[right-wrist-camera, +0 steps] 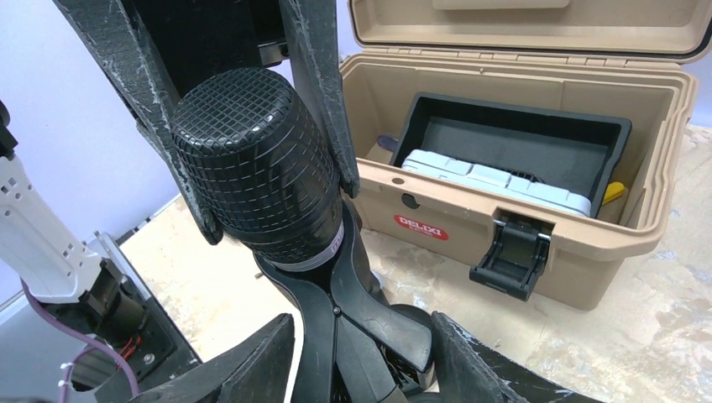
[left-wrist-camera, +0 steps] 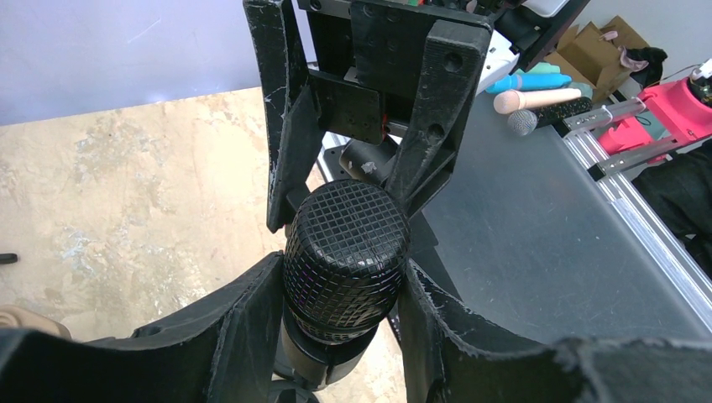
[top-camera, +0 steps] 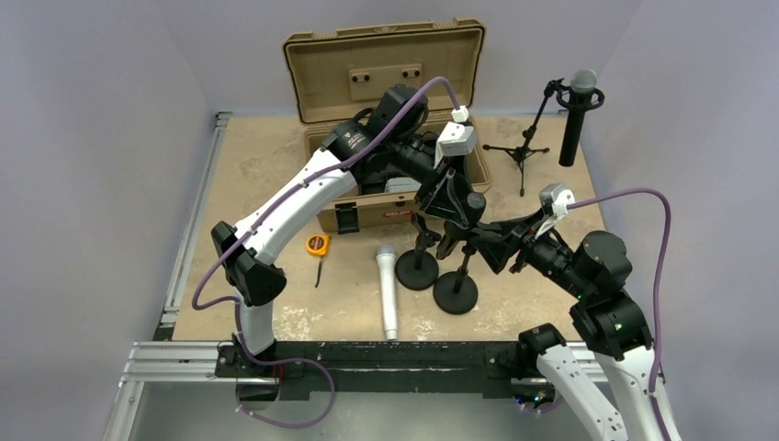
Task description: Remove the microphone from the stand
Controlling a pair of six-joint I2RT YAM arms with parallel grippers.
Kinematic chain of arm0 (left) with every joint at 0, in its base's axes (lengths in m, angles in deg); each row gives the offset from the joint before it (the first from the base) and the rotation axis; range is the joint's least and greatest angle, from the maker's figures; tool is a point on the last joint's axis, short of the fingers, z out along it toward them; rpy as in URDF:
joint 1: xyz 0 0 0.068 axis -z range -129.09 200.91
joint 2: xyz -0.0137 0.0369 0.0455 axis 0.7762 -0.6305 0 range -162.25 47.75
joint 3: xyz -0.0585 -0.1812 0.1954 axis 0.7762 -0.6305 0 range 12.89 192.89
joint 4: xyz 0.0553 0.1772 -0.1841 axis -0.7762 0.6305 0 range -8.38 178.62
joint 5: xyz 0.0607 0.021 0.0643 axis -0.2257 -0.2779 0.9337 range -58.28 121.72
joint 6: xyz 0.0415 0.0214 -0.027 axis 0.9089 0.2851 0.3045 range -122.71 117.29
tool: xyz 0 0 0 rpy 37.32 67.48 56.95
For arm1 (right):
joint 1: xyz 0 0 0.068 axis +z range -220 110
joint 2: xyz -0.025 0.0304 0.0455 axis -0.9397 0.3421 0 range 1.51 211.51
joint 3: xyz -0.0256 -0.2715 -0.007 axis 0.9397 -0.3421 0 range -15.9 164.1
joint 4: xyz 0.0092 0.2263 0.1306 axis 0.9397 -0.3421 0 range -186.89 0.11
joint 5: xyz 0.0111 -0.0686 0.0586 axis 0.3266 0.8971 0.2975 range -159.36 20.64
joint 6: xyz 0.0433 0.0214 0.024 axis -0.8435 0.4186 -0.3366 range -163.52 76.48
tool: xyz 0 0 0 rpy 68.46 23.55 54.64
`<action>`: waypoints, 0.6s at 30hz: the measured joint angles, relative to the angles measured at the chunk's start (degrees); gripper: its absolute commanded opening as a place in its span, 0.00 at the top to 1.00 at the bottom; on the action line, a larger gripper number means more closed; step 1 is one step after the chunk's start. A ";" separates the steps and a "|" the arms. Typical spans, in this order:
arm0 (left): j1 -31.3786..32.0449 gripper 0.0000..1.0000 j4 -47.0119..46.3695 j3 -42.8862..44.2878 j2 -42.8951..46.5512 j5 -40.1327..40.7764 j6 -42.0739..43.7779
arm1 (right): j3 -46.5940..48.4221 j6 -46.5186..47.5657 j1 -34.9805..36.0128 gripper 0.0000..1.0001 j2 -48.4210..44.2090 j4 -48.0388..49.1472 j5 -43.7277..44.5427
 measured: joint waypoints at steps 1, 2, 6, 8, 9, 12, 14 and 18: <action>0.00 1.00 -0.02 -0.11 0.07 -0.11 0.02 | 0.00 -0.04 -0.02 0.44 0.00 -0.07 0.07; 0.00 1.00 -0.04 -0.22 0.11 -0.15 0.00 | 0.00 -0.04 -0.02 0.44 0.02 -0.11 0.11; 0.00 1.00 -0.20 -0.39 0.17 -0.24 0.02 | 0.00 -0.35 -0.02 0.37 0.04 -0.24 0.39; 0.00 1.00 -0.26 -0.48 0.20 -0.22 0.02 | 0.00 -0.66 0.00 0.35 0.04 -0.22 0.11; 0.00 1.00 -0.28 -0.50 0.20 -0.24 0.02 | 0.00 -0.79 0.00 0.35 0.04 -0.22 -0.15; 0.00 1.00 -0.33 -0.50 0.22 -0.22 0.00 | -0.02 -0.90 0.00 0.34 0.04 -0.22 -0.46; 0.00 1.00 -0.35 -0.50 0.22 -0.22 0.00 | -0.09 -1.03 0.00 0.35 0.04 -0.17 -0.52; 0.00 1.00 -0.39 -0.50 0.22 -0.20 -0.02 | -0.83 -1.42 0.00 0.34 0.09 -0.26 -0.50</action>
